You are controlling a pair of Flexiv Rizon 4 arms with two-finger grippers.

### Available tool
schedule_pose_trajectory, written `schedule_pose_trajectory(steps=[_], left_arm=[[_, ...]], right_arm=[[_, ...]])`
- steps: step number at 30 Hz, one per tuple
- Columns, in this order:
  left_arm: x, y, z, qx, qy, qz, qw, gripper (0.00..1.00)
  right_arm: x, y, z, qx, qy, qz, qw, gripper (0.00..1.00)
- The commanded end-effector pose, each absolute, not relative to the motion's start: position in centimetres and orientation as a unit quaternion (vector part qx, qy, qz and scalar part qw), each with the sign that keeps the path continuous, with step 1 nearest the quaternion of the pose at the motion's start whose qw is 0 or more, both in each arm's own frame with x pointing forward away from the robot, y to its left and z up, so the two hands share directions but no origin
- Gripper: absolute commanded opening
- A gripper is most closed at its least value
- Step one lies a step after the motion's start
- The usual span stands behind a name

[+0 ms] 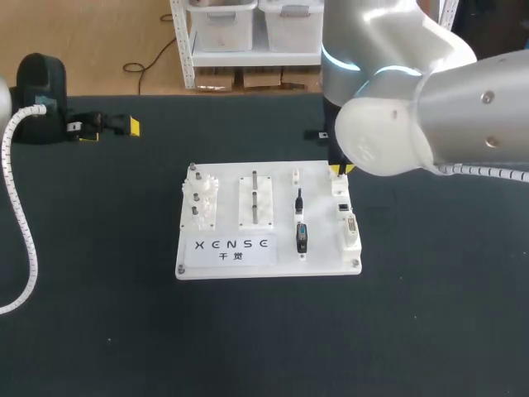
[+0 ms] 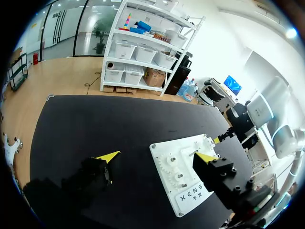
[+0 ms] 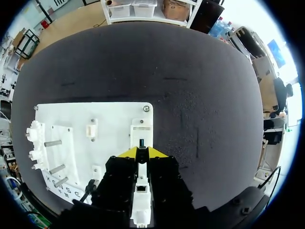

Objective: Insert the USB connector, Ethernet cable, and multi-pin plug into their matching sockets one by one.

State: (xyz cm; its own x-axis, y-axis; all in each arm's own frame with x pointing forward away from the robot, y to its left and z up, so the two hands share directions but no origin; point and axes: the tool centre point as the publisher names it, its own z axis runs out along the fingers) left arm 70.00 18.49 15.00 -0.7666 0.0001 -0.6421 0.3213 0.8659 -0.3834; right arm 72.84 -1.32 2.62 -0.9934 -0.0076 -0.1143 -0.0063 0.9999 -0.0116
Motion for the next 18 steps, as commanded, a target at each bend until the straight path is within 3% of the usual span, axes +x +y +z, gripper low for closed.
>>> schedule_pose_trajectory(steps=[1,18], left_arm=[[70.0,18.49,15.0,0.089,0.908,-0.243,0.33,1.0],[70.0,18.49,15.0,0.089,0.908,-0.243,0.33,1.0]], right_arm=[[73.33,-1.14,2.41,-0.002,0.999,-0.006,0.053,0.0],[73.78,-1.07,2.35,-0.003,0.999,-0.014,0.052,0.0]])
